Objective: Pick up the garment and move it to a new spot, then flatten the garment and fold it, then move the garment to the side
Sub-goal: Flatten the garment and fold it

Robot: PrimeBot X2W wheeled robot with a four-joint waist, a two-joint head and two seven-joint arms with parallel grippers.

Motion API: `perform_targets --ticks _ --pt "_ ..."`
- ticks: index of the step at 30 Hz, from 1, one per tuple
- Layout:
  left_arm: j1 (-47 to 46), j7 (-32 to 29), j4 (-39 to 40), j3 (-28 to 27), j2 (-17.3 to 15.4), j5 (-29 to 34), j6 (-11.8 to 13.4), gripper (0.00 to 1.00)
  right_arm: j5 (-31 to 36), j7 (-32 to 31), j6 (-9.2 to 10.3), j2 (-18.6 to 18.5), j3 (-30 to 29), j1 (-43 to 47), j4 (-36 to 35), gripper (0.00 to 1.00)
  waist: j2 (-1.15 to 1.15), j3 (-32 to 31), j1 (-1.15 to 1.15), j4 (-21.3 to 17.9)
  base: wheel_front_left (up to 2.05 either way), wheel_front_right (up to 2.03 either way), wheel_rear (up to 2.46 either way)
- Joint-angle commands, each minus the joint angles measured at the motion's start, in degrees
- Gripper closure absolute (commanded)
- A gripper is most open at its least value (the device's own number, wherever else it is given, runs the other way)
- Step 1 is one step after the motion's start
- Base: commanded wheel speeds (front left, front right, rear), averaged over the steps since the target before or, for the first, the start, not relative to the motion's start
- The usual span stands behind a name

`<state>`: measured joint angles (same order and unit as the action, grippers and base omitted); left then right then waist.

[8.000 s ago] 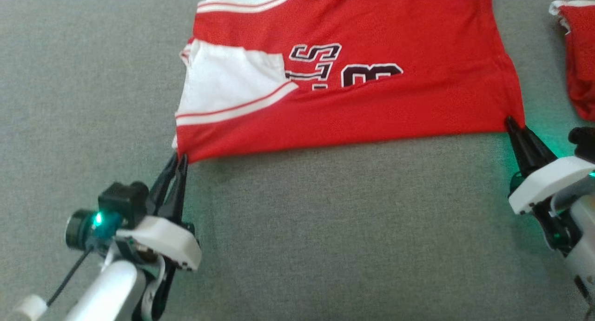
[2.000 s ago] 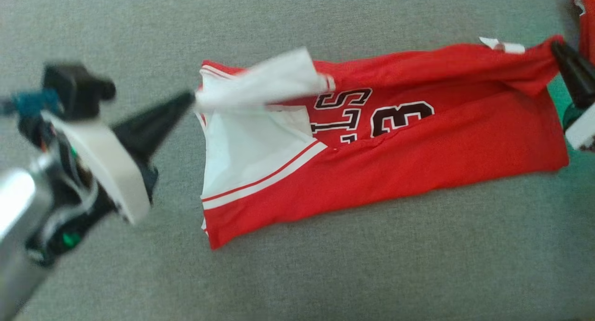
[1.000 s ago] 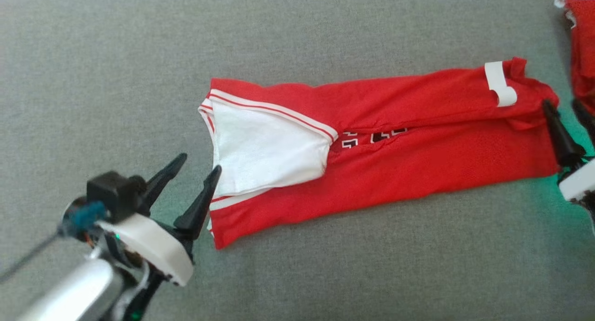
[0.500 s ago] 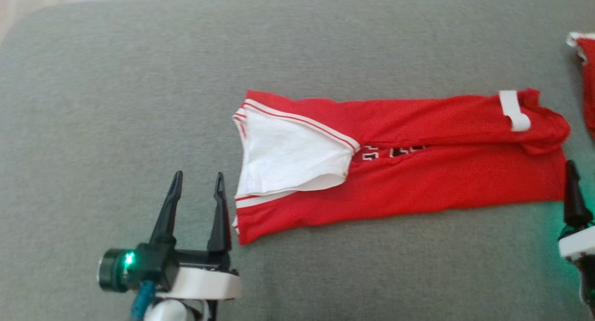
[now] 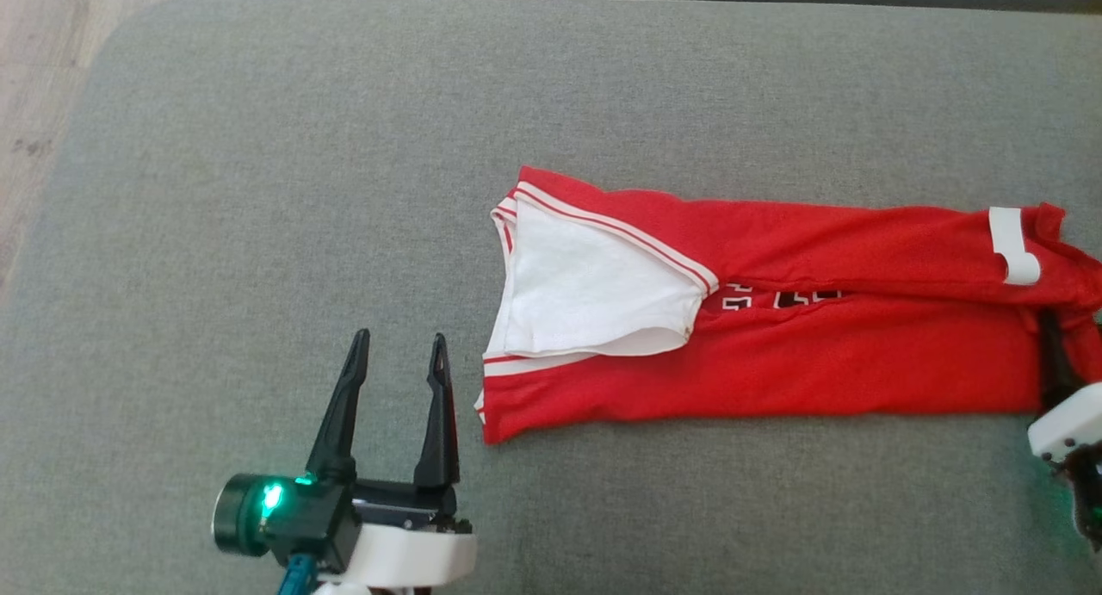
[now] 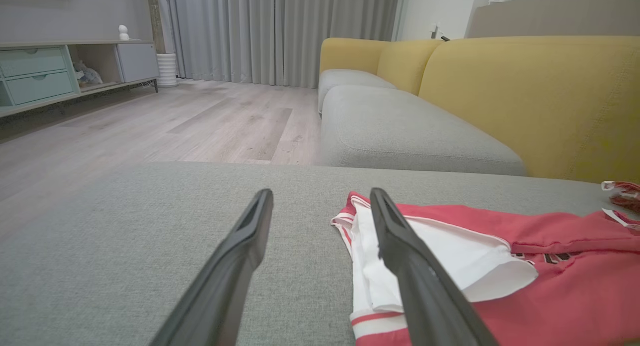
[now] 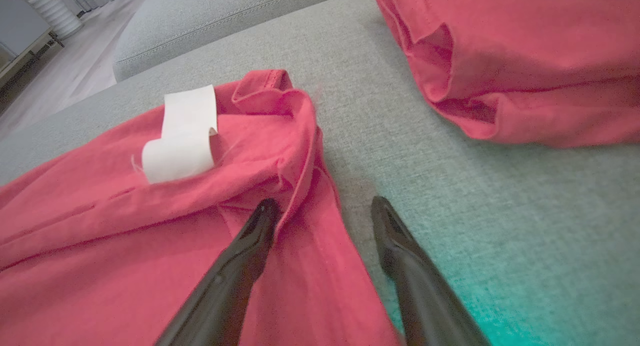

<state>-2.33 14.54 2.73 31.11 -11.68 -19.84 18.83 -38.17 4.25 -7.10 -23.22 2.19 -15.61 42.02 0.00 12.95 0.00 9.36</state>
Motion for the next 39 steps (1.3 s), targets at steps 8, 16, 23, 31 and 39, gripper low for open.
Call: perform_targets --ticks 8,16,23,31,39 --pt "1.0 0.5 1.2 -5.6 2.3 3.2 -3.3 0.0 -1.1 1.4 -0.39 -0.9 3.2 0.3 -4.0 1.0 0.0 -0.1 0.0 -2.2 0.0 0.0 0.0" --pt "1.5 0.5 0.7 -8.4 3.9 5.2 -6.3 0.0 -3.1 1.6 -0.39 -5.6 1.9 0.3 -7.5 1.0 0.0 -0.1 0.0 -6.2 0.0 0.0 0.0" --pt "1.3 0.5 -0.1 -10.2 4.7 6.1 -8.4 0.0 -7.0 -2.9 -0.39 -7.2 1.6 0.0 -16.5 1.0 0.0 0.6 0.0 -9.1 0.0 0.0 0.0" --pt "1.2 0.5 -2.0 -11.2 6.2 6.5 -10.3 0.0 -15.7 -10.0 -0.39 -3.5 4.3 2.1 -35.7 1.0 0.0 0.1 0.0 -9.9 0.0 0.0 0.0" --pt "1.4 0.5 -3.2 -11.8 7.6 6.4 -11.6 0.0 -14.4 -16.6 -0.39 5.2 9.0 0.0 -45.2 1.0 0.0 -1.2 0.0 -8.9 0.0 0.0 0.0"
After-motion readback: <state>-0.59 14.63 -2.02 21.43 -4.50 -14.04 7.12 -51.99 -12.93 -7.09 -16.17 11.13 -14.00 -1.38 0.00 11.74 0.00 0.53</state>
